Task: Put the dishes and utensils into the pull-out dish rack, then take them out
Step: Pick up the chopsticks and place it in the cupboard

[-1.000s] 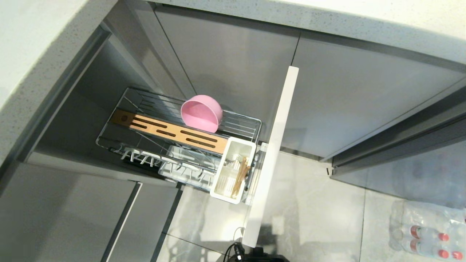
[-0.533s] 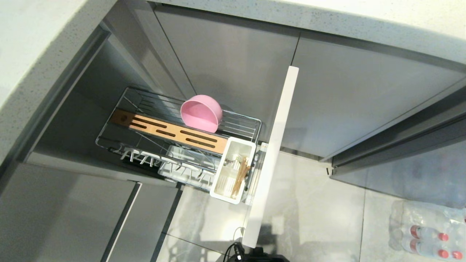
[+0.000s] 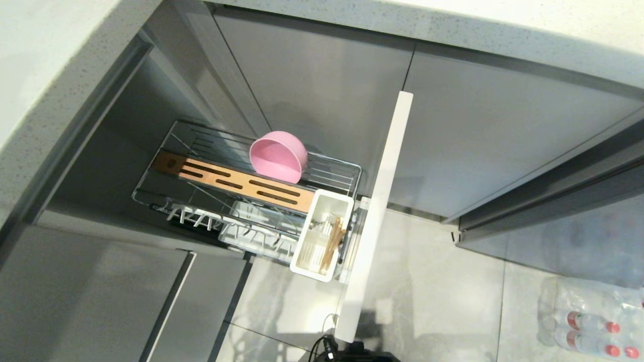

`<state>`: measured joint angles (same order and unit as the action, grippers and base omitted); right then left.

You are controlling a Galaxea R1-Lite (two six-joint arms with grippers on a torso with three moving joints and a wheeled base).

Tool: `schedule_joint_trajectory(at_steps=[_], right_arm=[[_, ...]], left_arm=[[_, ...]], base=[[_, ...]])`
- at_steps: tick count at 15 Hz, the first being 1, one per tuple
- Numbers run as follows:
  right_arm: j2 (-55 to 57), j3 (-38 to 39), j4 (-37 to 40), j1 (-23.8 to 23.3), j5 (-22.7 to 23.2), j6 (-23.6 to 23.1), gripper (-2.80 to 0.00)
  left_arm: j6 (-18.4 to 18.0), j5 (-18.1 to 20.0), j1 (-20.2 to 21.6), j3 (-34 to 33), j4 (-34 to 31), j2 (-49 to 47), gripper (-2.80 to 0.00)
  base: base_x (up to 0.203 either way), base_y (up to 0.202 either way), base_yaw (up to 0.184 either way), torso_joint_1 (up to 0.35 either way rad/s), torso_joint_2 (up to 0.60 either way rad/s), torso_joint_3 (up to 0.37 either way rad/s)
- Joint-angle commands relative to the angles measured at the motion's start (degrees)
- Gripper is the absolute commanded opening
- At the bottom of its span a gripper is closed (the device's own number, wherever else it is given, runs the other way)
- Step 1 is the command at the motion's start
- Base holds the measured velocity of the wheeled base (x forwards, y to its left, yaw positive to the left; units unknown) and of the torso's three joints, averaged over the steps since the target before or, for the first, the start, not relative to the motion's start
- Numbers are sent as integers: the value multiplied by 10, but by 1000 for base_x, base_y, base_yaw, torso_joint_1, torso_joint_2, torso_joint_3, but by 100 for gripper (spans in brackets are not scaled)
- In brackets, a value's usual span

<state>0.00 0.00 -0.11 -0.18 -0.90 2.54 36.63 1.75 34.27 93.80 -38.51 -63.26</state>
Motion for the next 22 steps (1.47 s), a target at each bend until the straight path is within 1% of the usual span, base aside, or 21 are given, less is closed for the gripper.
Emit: schedule_joint_trajectory(at_steps=[1,3,4,5,6,7,10,12,14,15,18,20,21,22], right_arm=[[0,0,0,0,0,0,-280],[1,0,0,0,0,0,-280],[1,0,0,0,0,0,-280],[1,0,0,0,-1,0,-280],[0,0,-1,0,0,0,-280],[0,0,-1,0,0,0,-280],[0,0,0,0,0,0,-280],[0,0,0,0,0,0,-280],[0,0,-1,0,0,0,-280],[0,0,-1,0,0,0,-280],[0,0,0,0,0,0,-280],[1,0,0,0,0,0,-280],[0,0,-1,0,0,0,-280],[0,0,0,0,0,0,-280]], left_arm=[[2,0,-41,34,-18,20,-280],[2,8,-112,88,-65,29,-280],[2,22,-135,117,-89,31,-280],[2,41,-149,142,-111,32,-280],[2,78,-163,168,-140,31,-280],[2,119,-178,176,-154,30,-280],[1,232,-224,177,-191,24,-280],[-1,291,-262,177,-210,16,-280],[-6,353,-291,171,-221,-4,-280],[-8,372,-302,166,-224,-16,-280],[-29,420,-334,159,-224,-60,-280],[-32,458,-354,159,-218,-98,-280],[-33,474,-378,158,-217,-118,-280],[-33,482,-412,156,-218,-139,-280]], base=[[0,0,0,0,0,0],[0,0,0,0,0,0],[0,0,0,0,0,0],[0,0,0,0,0,0],[0,0,0,0,0,0],[0,0,0,0,0,0],[0,0,0,0,0,0],[0,0,0,0,0,0],[0,0,0,0,0,0],[0,0,0,0,0,0],[0,0,0,0,0,0],[0,0,0,0,0,0],[0,0,0,0,0,0],[0,0,0,0,0,0]])
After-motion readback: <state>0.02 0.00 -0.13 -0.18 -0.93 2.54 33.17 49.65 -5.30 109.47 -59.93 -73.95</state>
